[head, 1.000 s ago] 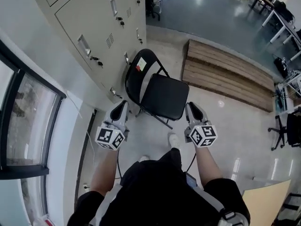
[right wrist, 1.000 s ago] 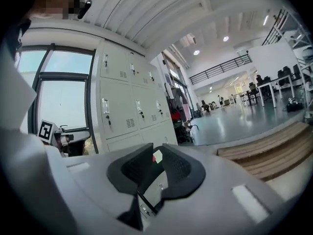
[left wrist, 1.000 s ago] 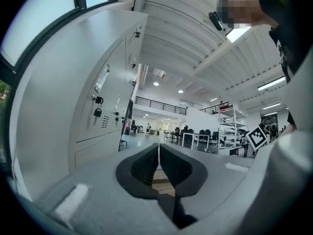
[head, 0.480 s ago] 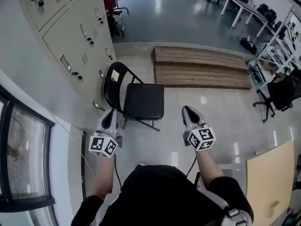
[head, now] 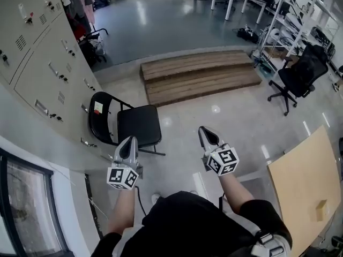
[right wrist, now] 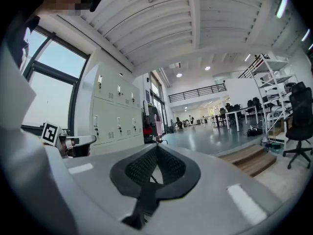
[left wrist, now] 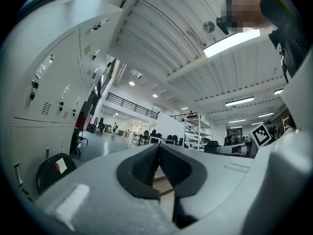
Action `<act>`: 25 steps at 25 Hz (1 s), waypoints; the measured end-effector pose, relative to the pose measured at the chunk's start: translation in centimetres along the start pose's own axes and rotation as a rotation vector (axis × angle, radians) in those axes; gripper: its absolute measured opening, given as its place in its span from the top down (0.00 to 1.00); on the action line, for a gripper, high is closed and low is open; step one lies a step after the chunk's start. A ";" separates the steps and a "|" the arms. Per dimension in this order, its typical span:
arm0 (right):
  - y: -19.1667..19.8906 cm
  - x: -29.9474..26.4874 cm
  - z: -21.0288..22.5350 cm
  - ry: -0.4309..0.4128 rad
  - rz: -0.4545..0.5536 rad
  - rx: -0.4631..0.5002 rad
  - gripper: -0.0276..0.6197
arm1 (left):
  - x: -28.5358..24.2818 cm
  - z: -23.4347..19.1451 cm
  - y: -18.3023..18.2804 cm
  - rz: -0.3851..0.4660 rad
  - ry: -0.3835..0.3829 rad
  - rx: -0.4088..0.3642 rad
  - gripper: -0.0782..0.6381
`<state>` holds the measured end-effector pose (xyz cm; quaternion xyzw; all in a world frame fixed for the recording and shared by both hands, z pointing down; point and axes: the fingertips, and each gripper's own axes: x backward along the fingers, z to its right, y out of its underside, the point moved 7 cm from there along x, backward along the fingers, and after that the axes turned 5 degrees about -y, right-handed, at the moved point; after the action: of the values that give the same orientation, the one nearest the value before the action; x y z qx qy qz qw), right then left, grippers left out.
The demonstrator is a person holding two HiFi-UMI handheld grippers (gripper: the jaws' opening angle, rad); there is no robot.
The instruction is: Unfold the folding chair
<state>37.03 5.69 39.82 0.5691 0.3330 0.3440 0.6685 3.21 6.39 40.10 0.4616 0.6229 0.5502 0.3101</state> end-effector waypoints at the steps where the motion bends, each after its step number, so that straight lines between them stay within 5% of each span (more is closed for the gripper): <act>1: -0.1 0.5 0.3 0.011 0.006 -0.003 0.95 | -0.6 0.8 0.3 -0.008 0.016 -0.013 0.89; 8: -0.4 1.3 0.2 0.022 0.023 0.008 0.95 | -2.0 3.2 0.5 -0.019 0.072 -0.038 0.89; 25: 0.2 -0.3 -0.7 0.025 0.009 0.030 0.95 | -1.5 0.7 0.7 -0.040 0.047 -0.032 0.89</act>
<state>36.32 5.86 39.97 0.5762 0.3441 0.3491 0.6540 4.56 5.26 40.47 0.4309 0.6303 0.5646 0.3135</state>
